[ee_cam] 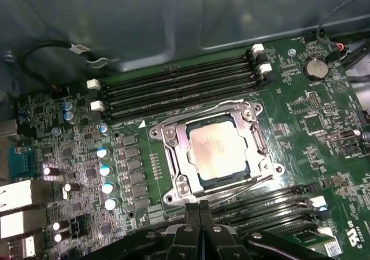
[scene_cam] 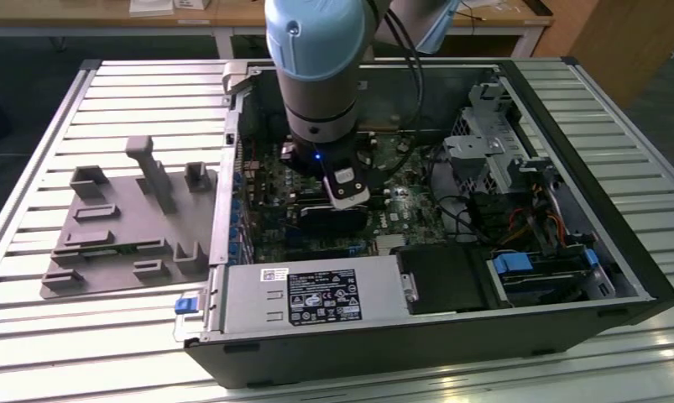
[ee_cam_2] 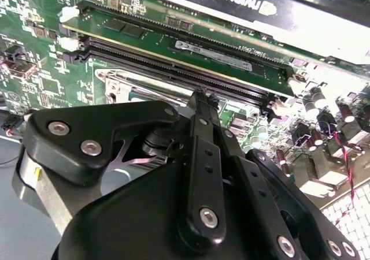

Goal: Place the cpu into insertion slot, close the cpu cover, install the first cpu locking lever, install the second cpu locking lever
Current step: 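Install the second cpu locking lever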

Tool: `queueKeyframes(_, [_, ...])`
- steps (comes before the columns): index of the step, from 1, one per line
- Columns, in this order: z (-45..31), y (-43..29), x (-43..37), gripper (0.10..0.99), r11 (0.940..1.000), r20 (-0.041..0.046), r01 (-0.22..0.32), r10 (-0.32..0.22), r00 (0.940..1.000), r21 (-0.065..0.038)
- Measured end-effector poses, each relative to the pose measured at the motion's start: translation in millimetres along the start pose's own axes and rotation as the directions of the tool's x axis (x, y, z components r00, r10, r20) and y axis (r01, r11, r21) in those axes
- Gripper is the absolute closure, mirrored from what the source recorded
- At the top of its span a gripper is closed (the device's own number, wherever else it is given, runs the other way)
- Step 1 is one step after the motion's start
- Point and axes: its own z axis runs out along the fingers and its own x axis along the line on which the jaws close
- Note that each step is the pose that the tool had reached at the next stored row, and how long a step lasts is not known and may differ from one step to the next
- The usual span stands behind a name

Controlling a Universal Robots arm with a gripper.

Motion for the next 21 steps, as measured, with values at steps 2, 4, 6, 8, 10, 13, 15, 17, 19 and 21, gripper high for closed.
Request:
queueKeyframes(2, [0.9, -0.5, 0.8, 0.984, 1.0000, -0.0010, -0.001, 0.001, 1.0000, -0.004])
queueKeyframes(4, [1.6, -1.0, 1.4, 0.984, 1.0000, -0.0024, -0.001, 0.001, 1.0000, -0.009])
queueKeyframes(6, [2.2, -1.5, 2.4, 0.984, 0.9999, -0.0041, -0.002, 0.002, 1.0000, -0.015])
queueKeyframes(8, [3.1, -2.1, 3.3, 0.984, 0.9997, -0.0063, -0.002, 0.002, 1.0000, -0.023])
queueKeyframes(10, [4.0, -2.5, 3.6, 0.984, 0.9995, -0.0084, -0.003, 0.003, 1.0000, -0.031])
queueKeyframes(13, [5.4, -3.2, 4.0, 0.984, 0.9993, -0.0098, -0.004, 0.004, 0.9999, -0.037])
queueKeyframes(15, [5.7, -4.2, 4.0, 0.984, 0.9993, -0.0102, -0.004, 0.004, 0.9999, -0.038])
queueKeyframes(17, [6.3, -5.1, 3.8, 0.984, 0.9992, -0.0105, -0.004, 0.004, 0.9999, -0.039])
queueKeyframes(19, [6.9, -5.6, 3.7, 0.984, 0.9992, -0.0106, -0.004, 0.004, 0.9999, -0.040])
queueKeyframes(21, [7.7, -6.1, 3.9, 0.984, 0.9991, -0.0110, -0.004, 0.004, 0.9999, -0.041])
